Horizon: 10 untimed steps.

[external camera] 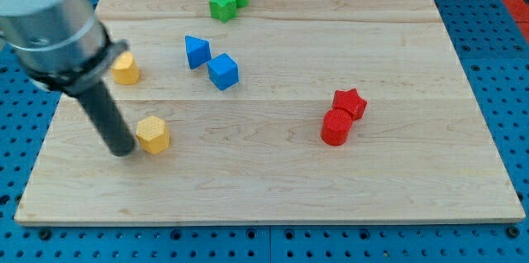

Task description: Move the yellow hexagon to center right of the board

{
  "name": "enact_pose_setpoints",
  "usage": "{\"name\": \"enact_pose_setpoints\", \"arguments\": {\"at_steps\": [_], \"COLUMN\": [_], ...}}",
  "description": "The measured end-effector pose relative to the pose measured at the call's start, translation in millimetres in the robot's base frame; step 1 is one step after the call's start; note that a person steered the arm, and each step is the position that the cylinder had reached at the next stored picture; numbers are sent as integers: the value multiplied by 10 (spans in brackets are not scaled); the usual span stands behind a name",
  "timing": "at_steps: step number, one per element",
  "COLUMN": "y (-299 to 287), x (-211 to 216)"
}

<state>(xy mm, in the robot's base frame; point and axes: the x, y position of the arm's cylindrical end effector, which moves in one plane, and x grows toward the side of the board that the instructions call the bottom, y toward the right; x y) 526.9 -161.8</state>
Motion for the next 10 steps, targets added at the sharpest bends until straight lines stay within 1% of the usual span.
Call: {"name": "enact_pose_setpoints", "arguments": {"at_steps": [1,2,3,4,5,6,7,8,9,10], "y": [428,484,466,125,758,983,506,633,1265,1754], "x": [-115,-448,-730,-788,-646,-858,-1110,-1260,-1180,-1149]}}
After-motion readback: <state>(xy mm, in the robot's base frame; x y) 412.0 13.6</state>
